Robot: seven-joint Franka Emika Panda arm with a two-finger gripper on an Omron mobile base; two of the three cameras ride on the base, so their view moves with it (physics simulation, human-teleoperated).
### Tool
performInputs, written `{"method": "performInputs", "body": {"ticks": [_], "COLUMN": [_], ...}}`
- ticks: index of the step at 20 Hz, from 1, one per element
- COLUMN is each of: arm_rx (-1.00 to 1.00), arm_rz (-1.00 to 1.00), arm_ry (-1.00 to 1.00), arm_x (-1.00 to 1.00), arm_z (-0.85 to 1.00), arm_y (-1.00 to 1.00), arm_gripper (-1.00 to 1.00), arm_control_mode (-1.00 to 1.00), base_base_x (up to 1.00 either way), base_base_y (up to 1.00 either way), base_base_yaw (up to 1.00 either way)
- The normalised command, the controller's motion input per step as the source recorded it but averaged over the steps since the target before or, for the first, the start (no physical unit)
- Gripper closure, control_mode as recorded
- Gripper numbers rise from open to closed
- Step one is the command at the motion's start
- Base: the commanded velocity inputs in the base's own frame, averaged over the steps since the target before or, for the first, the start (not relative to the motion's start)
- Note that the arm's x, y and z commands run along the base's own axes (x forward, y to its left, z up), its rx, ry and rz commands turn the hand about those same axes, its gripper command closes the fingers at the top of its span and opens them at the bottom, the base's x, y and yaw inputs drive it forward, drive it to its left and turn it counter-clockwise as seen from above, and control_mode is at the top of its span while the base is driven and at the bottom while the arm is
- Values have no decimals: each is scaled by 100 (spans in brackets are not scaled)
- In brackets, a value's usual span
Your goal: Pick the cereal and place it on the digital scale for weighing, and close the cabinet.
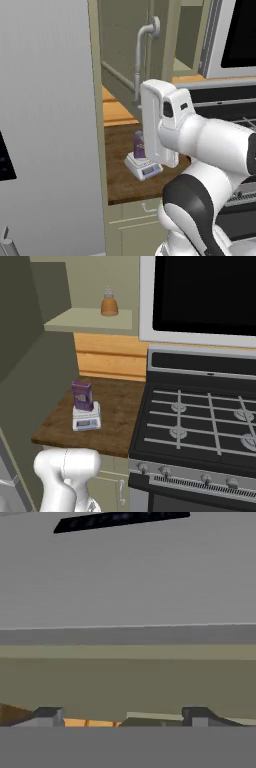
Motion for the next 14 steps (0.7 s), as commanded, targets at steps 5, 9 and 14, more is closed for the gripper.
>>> {"method": "performInputs", "body": {"ticks": [5, 9, 14], "arm_rx": [4, 7, 10], "arm_rz": [-7, -3, 0], "arm_ry": [1, 0, 0], "arm_x": [88, 97, 98], "arm_z": [0, 0, 0], "arm_y": [-99, -97, -95], "arm_gripper": [-100, -100, -100], "arm_control_mode": [-100, -100, -100], "base_base_x": [0, 0, 0], "base_base_y": [0, 0, 0], "base_base_yaw": [0, 0, 0]}}
